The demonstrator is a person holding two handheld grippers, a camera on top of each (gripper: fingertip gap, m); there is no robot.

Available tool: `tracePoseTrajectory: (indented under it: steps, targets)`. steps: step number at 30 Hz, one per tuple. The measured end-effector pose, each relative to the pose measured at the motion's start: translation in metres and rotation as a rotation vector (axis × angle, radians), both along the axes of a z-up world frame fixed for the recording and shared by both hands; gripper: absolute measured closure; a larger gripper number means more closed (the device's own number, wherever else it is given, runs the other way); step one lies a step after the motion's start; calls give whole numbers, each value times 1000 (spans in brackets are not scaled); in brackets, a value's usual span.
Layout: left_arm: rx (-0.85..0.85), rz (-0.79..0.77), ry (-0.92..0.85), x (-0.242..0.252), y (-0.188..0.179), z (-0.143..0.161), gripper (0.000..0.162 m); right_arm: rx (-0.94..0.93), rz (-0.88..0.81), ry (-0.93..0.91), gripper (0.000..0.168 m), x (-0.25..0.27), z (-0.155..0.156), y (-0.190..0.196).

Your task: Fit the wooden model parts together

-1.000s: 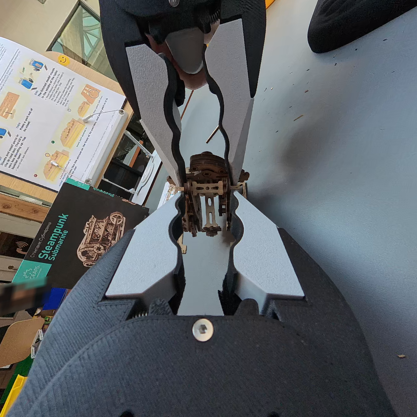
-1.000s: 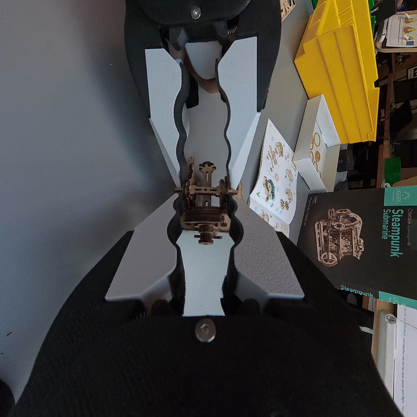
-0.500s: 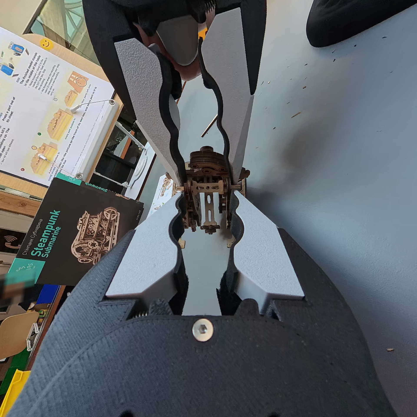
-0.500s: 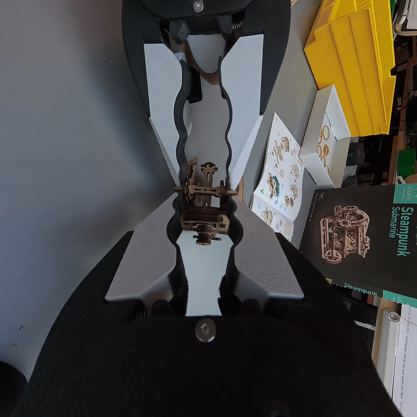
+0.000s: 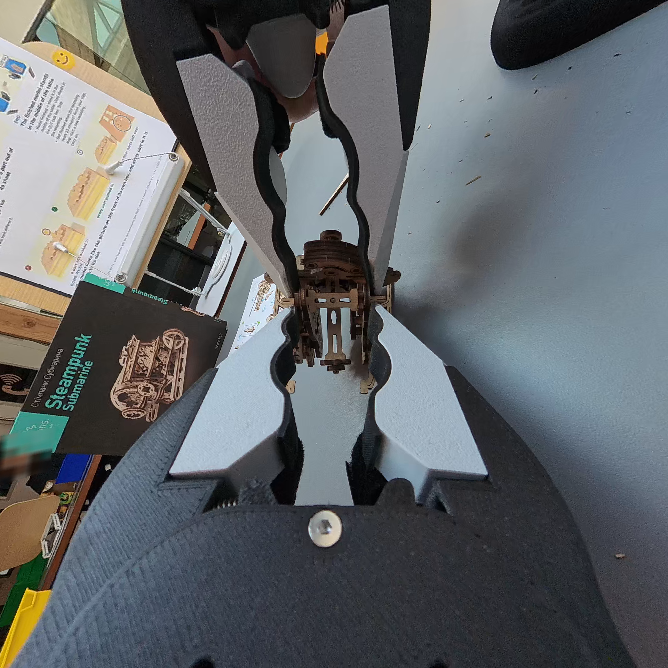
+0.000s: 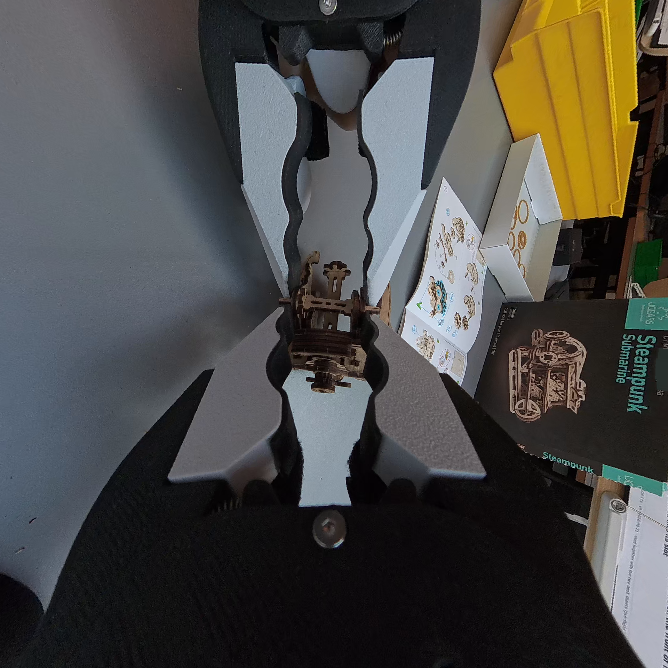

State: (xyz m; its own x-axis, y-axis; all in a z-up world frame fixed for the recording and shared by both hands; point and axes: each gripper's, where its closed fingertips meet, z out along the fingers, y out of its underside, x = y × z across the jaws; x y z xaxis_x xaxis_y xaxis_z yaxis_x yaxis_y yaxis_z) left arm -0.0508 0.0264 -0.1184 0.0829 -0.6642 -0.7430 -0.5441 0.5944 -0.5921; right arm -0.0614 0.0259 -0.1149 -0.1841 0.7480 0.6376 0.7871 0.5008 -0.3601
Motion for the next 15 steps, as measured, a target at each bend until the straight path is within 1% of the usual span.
tracePoseTrajectory:
  steps: [4,7,15]
  targets:
    - [3,-1,-1,0,0,0,125,2,-5,6,133,0,0,0]
    - [-21,-20,-30,1,2,2,125,-76,-35,88,132,1,1,2]
    - [-107,-22,-64,0,5,2,125,-28,-67,129,133,1,0,7]
